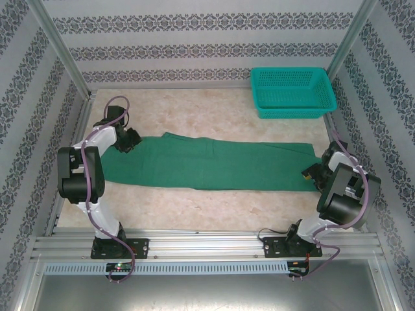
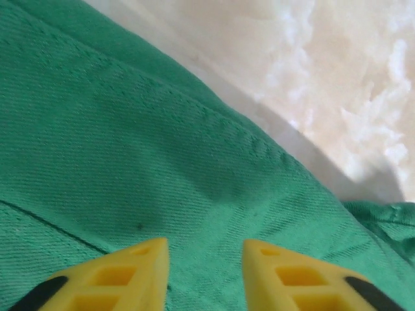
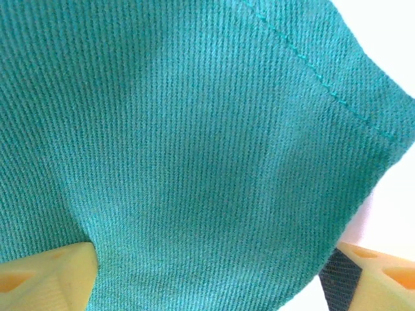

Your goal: Roll up the long pants

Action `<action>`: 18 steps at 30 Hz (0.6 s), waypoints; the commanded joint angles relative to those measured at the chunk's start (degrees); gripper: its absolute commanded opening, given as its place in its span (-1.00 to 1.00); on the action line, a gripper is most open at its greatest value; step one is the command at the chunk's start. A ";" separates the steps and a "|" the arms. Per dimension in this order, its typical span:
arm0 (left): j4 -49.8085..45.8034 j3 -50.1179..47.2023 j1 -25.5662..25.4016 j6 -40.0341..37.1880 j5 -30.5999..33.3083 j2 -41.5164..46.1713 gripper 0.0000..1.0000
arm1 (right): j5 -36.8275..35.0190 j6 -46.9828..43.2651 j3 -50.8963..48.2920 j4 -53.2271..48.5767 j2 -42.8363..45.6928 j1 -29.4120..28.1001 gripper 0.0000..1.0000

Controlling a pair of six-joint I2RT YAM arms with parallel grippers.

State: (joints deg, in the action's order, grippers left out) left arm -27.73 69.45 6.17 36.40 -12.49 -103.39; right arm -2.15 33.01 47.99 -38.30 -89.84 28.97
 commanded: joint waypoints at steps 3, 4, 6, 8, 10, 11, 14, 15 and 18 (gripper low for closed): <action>-1.57 -5.68 7.36 1.43 3.64 4.89 -0.22 | -2.63 -0.25 1.80 -0.48 -1.30 -0.93 0.78; -1.72 -7.12 9.00 1.68 5.05 6.45 -0.21 | -2.61 -0.45 1.79 -0.46 -1.32 -0.99 0.78; -1.06 -11.45 14.07 3.37 7.04 10.67 -0.13 | -2.57 -0.58 1.64 -0.30 -1.23 -0.97 0.78; 0.94 -15.95 20.22 6.29 7.19 14.78 -0.02 | -2.49 -0.67 1.34 -0.02 -0.96 -1.02 0.77; 3.46 -18.92 25.89 8.20 6.31 17.14 0.05 | -2.40 -0.87 1.45 0.01 -1.10 -1.08 0.78; 3.59 -18.89 27.22 8.45 6.34 17.12 0.07 | -2.32 -0.87 1.45 -0.02 -1.08 -1.11 0.78; 4.84 -17.12 29.85 9.51 5.32 14.45 0.09 | -2.02 -0.96 1.58 -0.05 -1.18 -1.11 0.80; 7.48 -16.51 30.56 9.62 3.23 13.26 0.09 | -1.91 -0.94 1.66 -0.19 -1.21 -1.09 0.82; 6.82 -11.05 30.83 9.43 0.69 7.32 0.09 | -1.70 -0.84 1.57 -0.06 -1.06 -0.99 0.83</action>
State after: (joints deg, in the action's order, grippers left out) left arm -24.12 54.02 36.51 44.34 -8.80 -92.09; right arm -2.79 32.60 48.69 -38.30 -90.43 28.60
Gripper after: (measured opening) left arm 0.545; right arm 0.915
